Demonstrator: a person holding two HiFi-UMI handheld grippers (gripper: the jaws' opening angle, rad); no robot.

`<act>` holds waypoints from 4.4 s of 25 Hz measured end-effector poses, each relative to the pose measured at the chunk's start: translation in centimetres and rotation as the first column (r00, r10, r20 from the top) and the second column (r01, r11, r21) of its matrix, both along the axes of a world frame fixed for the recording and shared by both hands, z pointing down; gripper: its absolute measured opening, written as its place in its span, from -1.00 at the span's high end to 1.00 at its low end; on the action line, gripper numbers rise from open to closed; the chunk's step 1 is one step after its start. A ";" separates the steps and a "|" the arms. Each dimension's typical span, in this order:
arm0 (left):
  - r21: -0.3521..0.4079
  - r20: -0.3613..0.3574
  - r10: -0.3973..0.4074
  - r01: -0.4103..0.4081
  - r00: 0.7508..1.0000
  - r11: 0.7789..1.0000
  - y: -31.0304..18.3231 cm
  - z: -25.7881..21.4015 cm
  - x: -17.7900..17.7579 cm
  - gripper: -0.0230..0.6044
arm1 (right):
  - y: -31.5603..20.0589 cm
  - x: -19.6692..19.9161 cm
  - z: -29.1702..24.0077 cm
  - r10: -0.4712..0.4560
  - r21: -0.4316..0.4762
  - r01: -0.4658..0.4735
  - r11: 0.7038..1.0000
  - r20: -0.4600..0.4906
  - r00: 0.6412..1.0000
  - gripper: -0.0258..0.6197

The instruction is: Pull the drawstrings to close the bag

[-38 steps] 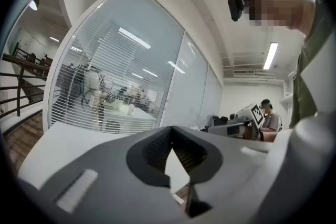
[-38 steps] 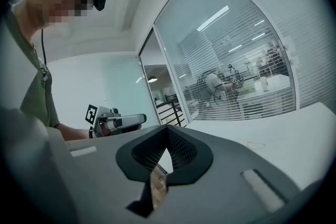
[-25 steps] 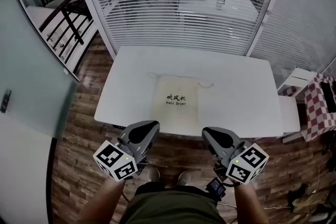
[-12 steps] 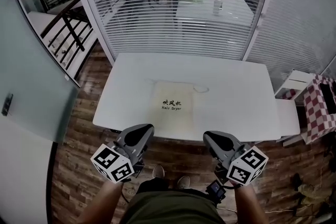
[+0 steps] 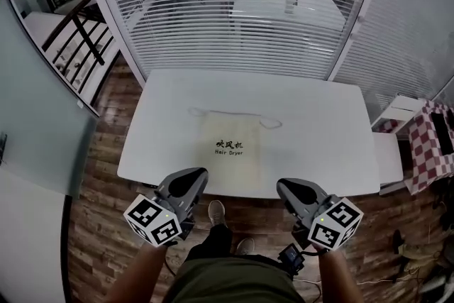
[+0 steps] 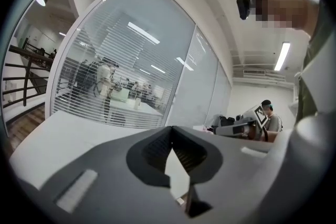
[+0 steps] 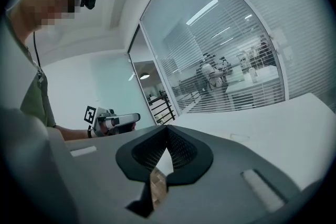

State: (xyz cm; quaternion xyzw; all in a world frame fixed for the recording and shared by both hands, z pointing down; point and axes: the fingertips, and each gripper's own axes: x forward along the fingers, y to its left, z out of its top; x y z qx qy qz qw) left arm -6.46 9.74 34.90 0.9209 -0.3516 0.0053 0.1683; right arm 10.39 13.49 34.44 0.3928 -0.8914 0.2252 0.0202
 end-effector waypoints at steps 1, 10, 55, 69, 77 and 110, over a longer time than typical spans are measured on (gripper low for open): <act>-0.005 -0.002 0.002 -0.002 1.000 1.000 -0.9 0.2 -0.2 0.92 | -0.9 -0.3 0.1 0.002 -0.003 -0.002 1.000 -0.002 1.000 0.89; -0.040 0.000 0.019 -0.019 1.000 0.999 -10.3 2.3 -2.9 0.92 | -10.0 -3.4 1.7 0.012 -0.035 -0.012 0.999 -0.014 1.000 0.89; -0.281 0.676 0.464 -0.381 0.573 0.881 -29.9 30.9 -5.1 0.74 | -28.3 2.4 30.9 -0.363 -0.299 0.219 0.929 -0.618 0.698 0.75; 0.013 0.951 0.167 -0.572 0.260 0.820 -29.2 25.7 -5.7 0.90 | -27.5 4.2 27.3 -0.330 -0.225 0.254 0.941 -0.778 0.534 0.87; 0.121 0.992 -0.064 -0.651 0.112 0.750 -26.3 20.1 -7.7 0.90 | -25.2 5.0 20.9 -0.166 -0.051 0.375 0.926 -0.945 0.281 0.87; 0.211 0.970 -0.235 -0.271 -0.058 0.939 -28.4 11.8 -22.0 0.91 | -24.8 16.5 13.4 0.084 0.098 0.078 0.992 -0.982 0.171 0.87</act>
